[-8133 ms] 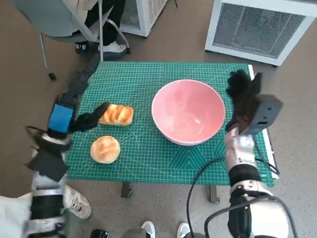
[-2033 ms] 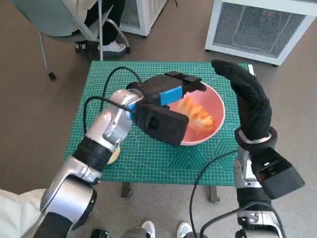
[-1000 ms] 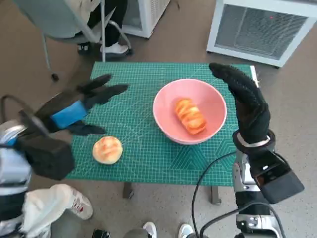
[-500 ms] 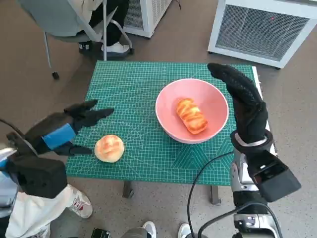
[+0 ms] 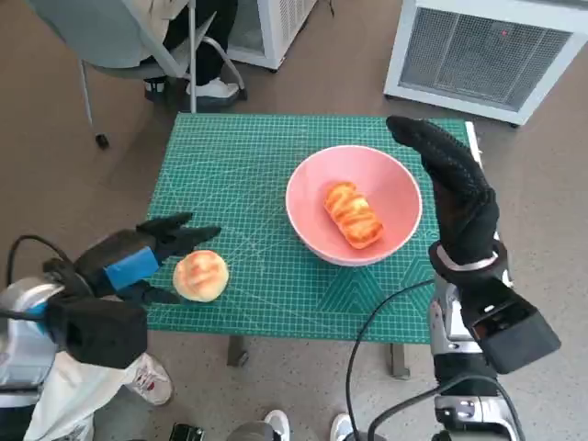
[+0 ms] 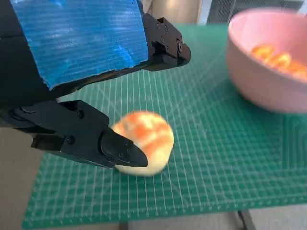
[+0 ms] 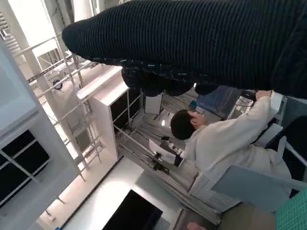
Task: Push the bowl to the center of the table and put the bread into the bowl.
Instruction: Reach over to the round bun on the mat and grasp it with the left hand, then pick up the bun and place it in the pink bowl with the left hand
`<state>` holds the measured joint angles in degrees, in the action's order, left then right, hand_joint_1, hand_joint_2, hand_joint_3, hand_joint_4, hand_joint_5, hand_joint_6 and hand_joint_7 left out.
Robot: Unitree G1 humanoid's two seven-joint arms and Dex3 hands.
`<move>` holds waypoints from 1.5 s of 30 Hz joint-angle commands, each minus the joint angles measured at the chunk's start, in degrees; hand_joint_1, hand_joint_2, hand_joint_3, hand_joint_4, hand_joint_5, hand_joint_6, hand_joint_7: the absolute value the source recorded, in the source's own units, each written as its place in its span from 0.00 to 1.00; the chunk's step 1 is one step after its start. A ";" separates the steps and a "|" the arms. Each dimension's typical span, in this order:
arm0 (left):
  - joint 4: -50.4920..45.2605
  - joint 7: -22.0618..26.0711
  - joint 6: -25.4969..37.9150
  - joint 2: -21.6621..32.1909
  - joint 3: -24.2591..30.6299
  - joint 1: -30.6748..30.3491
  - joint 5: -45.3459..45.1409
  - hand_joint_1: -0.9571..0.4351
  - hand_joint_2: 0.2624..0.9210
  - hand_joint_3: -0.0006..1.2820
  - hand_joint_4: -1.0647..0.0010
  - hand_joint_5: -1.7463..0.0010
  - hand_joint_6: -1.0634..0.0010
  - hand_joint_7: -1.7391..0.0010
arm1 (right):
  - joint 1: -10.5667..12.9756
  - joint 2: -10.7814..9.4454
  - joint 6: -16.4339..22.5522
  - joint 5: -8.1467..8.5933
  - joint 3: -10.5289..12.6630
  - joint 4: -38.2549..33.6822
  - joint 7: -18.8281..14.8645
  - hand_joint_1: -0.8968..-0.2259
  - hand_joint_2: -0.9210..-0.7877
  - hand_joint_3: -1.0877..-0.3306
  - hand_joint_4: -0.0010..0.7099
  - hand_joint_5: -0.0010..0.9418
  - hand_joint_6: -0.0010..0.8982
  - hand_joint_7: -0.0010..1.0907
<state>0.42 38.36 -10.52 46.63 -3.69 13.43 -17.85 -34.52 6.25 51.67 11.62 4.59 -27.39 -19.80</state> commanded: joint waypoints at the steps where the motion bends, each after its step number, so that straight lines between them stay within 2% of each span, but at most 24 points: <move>1: 1.93 -1.22 1.31 -1.52 -2.74 2.15 -2.82 0.59 0.89 0.00 0.85 1.00 0.68 0.99 | 0.38 0.14 -0.96 0.66 0.11 -0.64 -0.43 0.46 0.00 0.36 0.28 0.30 0.00 0.69; 10: 5.52 -1.72 6.05 -4.55 -8.23 4.72 -8.79 0.60 0.89 0.00 0.85 1.00 0.69 1.00 | 0.47 0.28 -1.20 0.55 0.00 -0.43 -0.53 0.47 0.00 0.36 0.28 0.30 0.00 0.69; 16: 7.92 -2.11 9.01 -5.52 -11.18 5.87 -12.61 0.64 0.90 0.00 0.81 0.99 0.69 0.99 | 0.68 0.57 -1.32 0.43 0.02 0.01 -0.56 0.47 0.00 0.36 0.28 0.31 0.00 0.69; 21: 10.17 -3.01 9.64 -5.88 -12.53 6.72 -14.46 0.66 0.96 0.01 0.69 0.98 0.59 0.97 | 0.79 0.64 -1.37 0.55 -0.03 0.17 -0.66 0.47 0.00 0.36 0.27 0.31 0.00 0.69; 26: 12.09 -6.09 7.78 -5.96 -12.60 7.07 -15.15 0.66 0.99 0.03 0.49 0.95 0.45 0.93 | 0.84 0.65 -1.29 0.44 -0.04 -0.07 -0.69 0.47 0.00 0.36 0.27 0.32 0.00 0.69; 28: 12.76 -7.66 6.71 -5.93 -12.46 7.06 -15.17 0.67 1.00 0.05 0.42 0.87 0.46 0.78 | 0.81 0.61 -1.27 0.36 -0.05 -0.18 -0.65 0.47 0.00 0.36 0.27 0.32 0.00 0.69; 29: 13.04 -8.29 6.26 -5.93 -12.38 7.05 -15.12 0.67 1.00 0.07 0.43 0.75 0.49 0.67 | 0.79 0.59 -1.28 0.34 -0.06 -0.22 -0.64 0.47 0.00 0.36 0.27 0.32 0.00 0.69; 30: 13.38 -9.06 5.53 -5.88 -12.15 7.07 -14.92 0.68 1.00 0.12 0.48 0.57 0.53 0.49 | 0.76 0.56 -1.31 0.33 -0.07 -0.28 -0.62 0.47 0.00 0.36 0.27 0.32 0.00 0.69; 31: 13.51 -9.59 4.97 -5.79 -11.95 7.00 -14.74 0.68 1.00 0.13 0.48 0.45 0.55 0.40 | 0.82 0.52 -1.36 0.29 -0.10 -0.16 -0.57 0.47 0.00 0.36 0.27 0.32 0.00 0.69; 33: 13.52 -10.30 3.68 -5.47 -11.37 6.89 -13.97 0.68 1.00 0.14 0.47 0.35 0.55 0.33 | 0.89 0.48 -1.45 0.21 -0.13 -0.02 -0.50 0.47 0.00 0.36 0.26 0.32 0.00 0.69; 37: 10.63 -9.86 1.94 -4.30 -8.82 6.75 -11.09 0.69 0.99 0.13 0.44 0.27 0.51 0.30 | 0.92 0.43 -1.48 0.23 -0.14 -0.13 -0.51 0.48 0.00 0.36 0.26 0.33 0.00 0.69; 45: 4.24 -8.23 2.57 -2.89 -4.48 8.02 -7.48 0.69 0.99 0.11 0.45 0.23 0.45 0.34 | 0.99 0.35 -1.15 -0.39 -0.13 -0.31 -0.17 0.48 0.00 0.35 0.25 0.34 0.00 0.70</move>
<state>7.58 29.52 -8.13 42.61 -10.12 20.29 -26.80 -34.54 6.58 50.89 11.39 4.51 -27.20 -19.88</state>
